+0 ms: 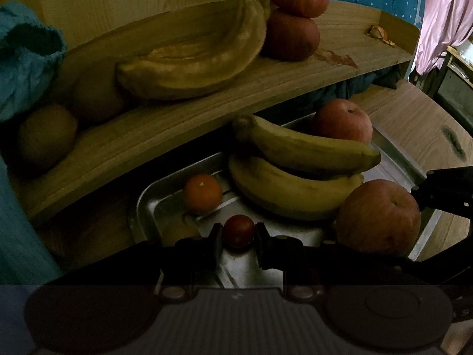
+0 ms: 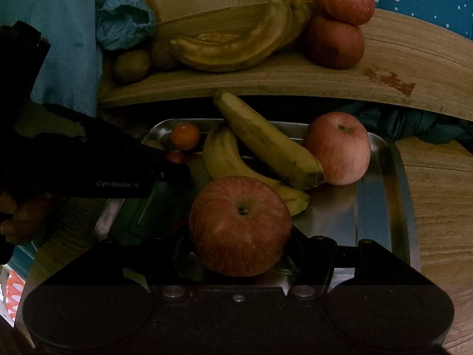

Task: Organize fruits
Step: 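Lower the apple into the tray and open the right tool while the left releases the tomato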

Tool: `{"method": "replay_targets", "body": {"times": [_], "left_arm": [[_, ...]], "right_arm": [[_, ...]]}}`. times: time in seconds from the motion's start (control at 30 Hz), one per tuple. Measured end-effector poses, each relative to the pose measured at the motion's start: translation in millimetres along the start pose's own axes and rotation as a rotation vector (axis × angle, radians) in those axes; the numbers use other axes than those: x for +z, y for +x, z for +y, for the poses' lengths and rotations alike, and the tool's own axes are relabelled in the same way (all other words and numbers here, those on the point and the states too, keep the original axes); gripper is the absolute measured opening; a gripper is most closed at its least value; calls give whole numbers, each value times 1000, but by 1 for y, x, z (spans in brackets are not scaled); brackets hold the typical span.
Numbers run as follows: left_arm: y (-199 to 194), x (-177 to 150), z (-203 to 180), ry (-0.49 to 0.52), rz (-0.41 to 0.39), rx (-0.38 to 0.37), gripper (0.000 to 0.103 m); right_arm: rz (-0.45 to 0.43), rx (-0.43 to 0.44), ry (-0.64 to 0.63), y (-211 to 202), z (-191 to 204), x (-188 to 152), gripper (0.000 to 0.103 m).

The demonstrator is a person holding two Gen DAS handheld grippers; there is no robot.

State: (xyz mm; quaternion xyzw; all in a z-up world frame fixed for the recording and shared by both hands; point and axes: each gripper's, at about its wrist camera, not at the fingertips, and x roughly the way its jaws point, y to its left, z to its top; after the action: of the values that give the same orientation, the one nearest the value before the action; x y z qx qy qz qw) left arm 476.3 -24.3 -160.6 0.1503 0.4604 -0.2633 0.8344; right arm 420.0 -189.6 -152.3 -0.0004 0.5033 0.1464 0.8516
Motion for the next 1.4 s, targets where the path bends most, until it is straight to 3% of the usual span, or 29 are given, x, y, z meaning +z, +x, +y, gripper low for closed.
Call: {"method": "replay_targets", "body": {"times": [0.83,1.0,1.3,1.4], "left_arm": [[2,-1,0,-15,15,21,28],[-3,-3,1,-25,7,30,42],[-17,-5,-1,-44,-34,46,73],[-23,-5,-1,-52,-51,52,79]], "right_arm": [[4,9,10,2,-1,-1,68],[-4,2,9,0,1,-1,69],[-45,-17,13,-15,2,-2,87],[-59,-28,15,-21,1,-4,90]]}}
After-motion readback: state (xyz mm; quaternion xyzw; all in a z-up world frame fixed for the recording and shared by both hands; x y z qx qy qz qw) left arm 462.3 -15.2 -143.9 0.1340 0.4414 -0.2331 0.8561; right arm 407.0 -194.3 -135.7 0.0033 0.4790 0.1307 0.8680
